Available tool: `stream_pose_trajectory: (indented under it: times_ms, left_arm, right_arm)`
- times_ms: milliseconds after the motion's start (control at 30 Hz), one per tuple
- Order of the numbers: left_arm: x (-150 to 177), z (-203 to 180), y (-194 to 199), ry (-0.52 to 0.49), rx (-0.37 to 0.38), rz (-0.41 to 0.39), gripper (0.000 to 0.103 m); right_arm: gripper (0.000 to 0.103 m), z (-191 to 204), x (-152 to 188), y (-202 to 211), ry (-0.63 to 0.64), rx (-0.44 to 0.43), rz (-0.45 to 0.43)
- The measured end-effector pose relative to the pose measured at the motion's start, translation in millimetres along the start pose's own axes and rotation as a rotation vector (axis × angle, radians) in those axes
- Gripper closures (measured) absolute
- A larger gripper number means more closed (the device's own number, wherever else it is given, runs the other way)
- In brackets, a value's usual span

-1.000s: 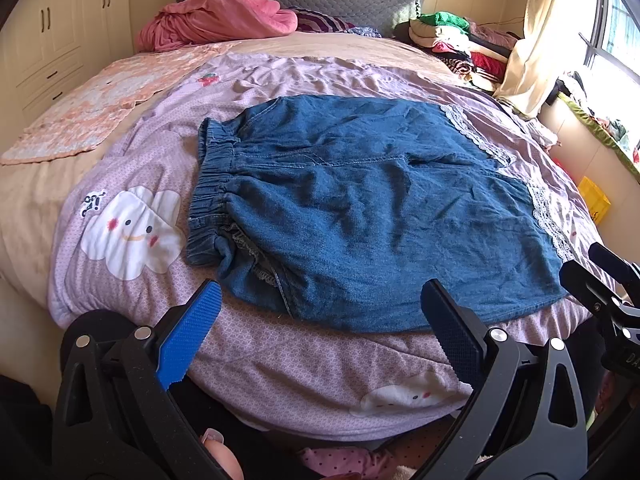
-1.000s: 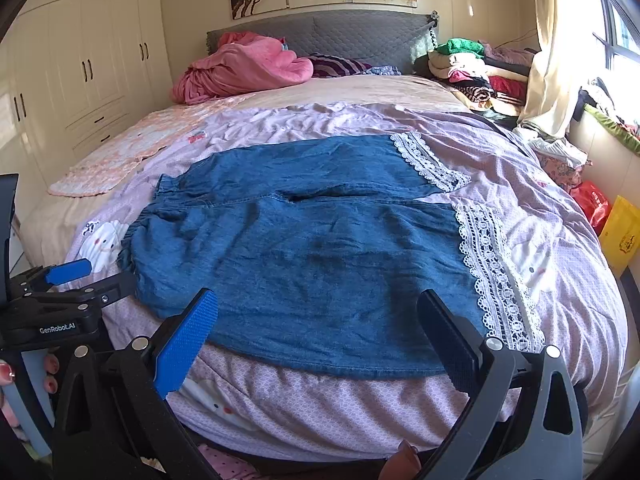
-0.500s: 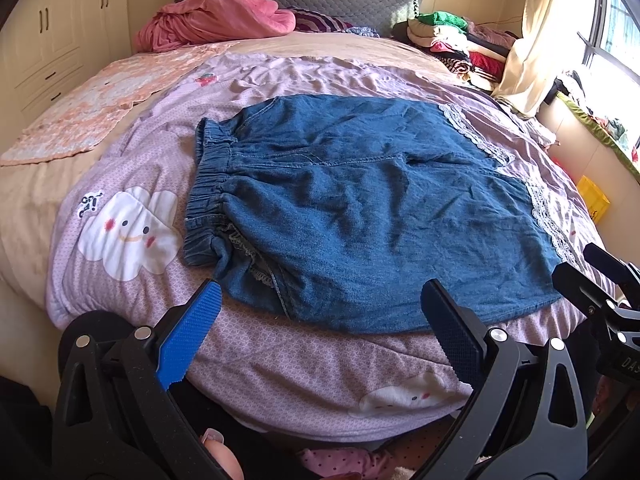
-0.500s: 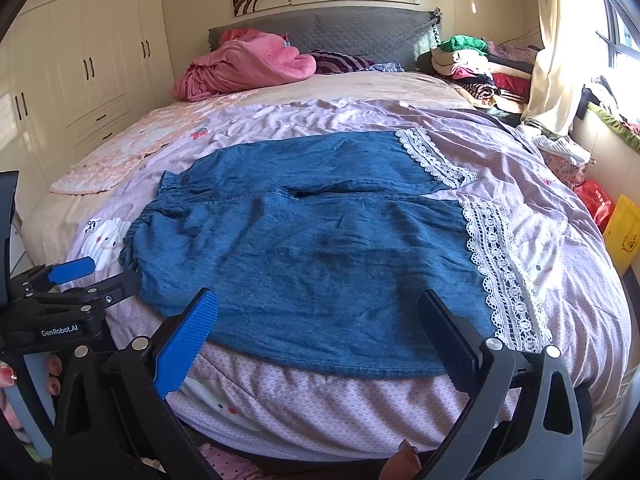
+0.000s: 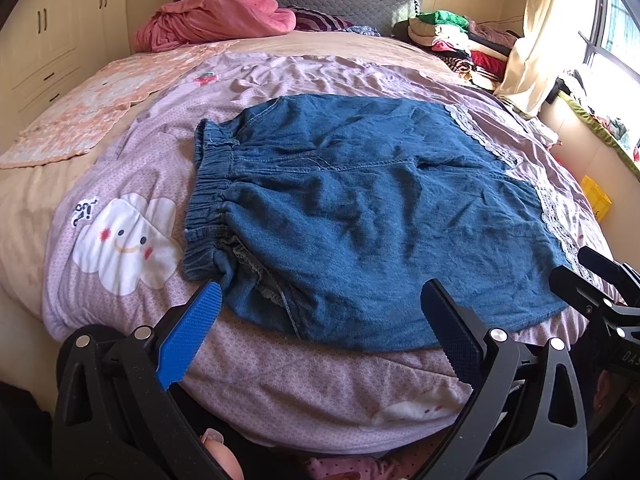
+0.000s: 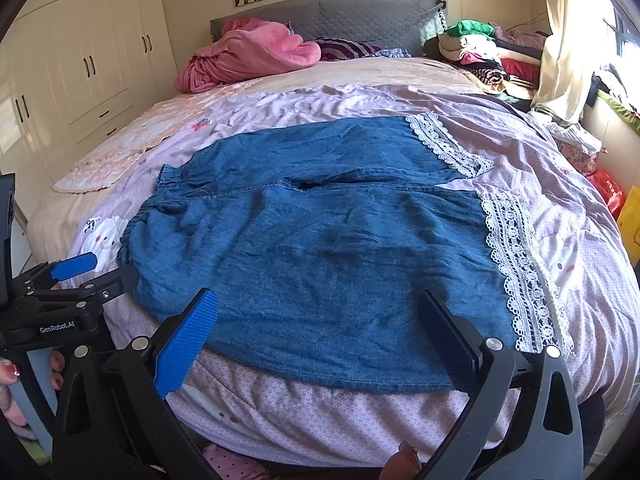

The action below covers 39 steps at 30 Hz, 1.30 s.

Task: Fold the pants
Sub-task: 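Grasp the elastic waistband with the left gripper while the right gripper grasps the waist edge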

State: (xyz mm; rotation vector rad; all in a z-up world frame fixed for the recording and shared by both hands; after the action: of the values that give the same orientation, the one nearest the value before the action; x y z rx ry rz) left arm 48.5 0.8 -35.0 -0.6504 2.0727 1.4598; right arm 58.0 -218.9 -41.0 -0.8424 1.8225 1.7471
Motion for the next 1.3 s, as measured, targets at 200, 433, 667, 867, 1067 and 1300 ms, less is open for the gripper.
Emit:
stream_pose_trajectory:
  times_ms: [200, 433, 667, 867, 1067, 1300]
  left_arm:
    - [-16, 22, -7, 0.016, -0.001, 0.003, 0.009]
    - [-49, 54, -15, 0.042, -0.004, -0.007, 0.009]
    - [-89, 94, -25, 0.073, -0.027, -0.021, 0.009]
    - [-119, 127, -43, 0.09, 0.003, 0.0, 0.009]
    - [-132, 161, -76, 0.103, -0.021, 0.047, 0.009]
    - [-138, 180, -105, 0.14, 0.036, 0.079, 0.043]
  right_arm:
    - [0.004, 6, -25, -17, 0.027, -0.051, 0.006]
    - [0.004, 22, -68, -41, 0.053, -0.152, 0.021]
    - [0.004, 37, -110, -72, 0.101, -0.162, 0.017]
    - [0.004, 55, -143, -102, 0.193, -0.163, 0.014]
    - [0.004, 78, -161, -134, 0.252, -0.203, 0.044]
    - [0.004, 99, -176, -169, 0.319, -0.225, 0.08]
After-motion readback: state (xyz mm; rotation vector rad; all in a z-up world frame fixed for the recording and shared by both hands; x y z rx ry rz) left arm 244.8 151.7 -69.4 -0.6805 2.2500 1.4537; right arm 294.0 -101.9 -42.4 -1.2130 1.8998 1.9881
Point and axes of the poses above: each gripper's, at about its wrist camera, not at the fingertips, and y roughly against the way its jaws point, z to its left, x to its underside, the point moved 5 cm from there along -y, roughly the way its jaws point, and after that the axes turned 15 degrees about x, right-handed, at the moved point
